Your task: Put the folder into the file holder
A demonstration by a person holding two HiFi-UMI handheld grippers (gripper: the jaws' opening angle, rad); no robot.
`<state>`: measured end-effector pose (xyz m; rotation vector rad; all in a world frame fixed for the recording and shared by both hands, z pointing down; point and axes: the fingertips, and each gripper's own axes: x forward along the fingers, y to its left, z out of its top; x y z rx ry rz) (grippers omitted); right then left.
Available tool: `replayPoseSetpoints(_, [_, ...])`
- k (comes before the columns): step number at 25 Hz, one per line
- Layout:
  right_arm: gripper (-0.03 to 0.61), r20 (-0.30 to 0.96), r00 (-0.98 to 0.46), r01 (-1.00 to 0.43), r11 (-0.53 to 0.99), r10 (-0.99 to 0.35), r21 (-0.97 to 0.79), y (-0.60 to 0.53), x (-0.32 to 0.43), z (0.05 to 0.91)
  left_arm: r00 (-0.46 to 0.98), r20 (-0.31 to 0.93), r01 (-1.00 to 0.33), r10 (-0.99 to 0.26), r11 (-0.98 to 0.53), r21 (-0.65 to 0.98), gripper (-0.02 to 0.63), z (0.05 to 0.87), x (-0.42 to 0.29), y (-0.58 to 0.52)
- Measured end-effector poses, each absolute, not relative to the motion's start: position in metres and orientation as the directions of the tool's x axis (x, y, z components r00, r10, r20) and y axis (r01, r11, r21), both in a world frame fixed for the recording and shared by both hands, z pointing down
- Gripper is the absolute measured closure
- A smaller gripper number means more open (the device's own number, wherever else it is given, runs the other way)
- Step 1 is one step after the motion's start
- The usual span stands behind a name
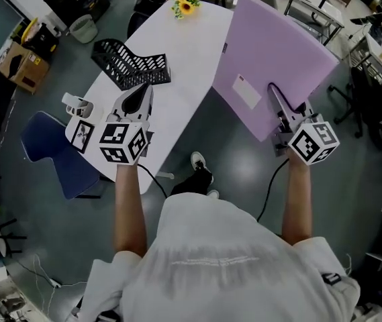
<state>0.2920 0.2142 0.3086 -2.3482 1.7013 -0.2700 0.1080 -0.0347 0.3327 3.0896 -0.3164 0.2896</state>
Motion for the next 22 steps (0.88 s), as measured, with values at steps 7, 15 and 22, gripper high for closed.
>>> replayPoseSetpoints(7, [0.399,-0.001,0.247,-0.931,-0.237,-0.969,-0.277,0.170,0.340,0.305,0.940,0.177,-0.299,-0.293,-0.954,0.011,0.589,0.345,0.143,-0.078])
replayPoseSetpoints(15, [0.399,-0.056,0.055,-0.972,-0.041,-0.997,-0.231,0.051,0.364,0.282,0.874,0.152,-0.469,-0.461,-0.883,0.016,0.588,0.342,0.145,-0.164])
replayPoseSetpoints(22, [0.399,-0.107,-0.151,-0.965,0.171,-0.983,-0.200,-0.074,0.347,0.275,0.771,0.156,-0.628,-0.617,-0.778,0.023,0.589,0.349,0.102,-0.242])
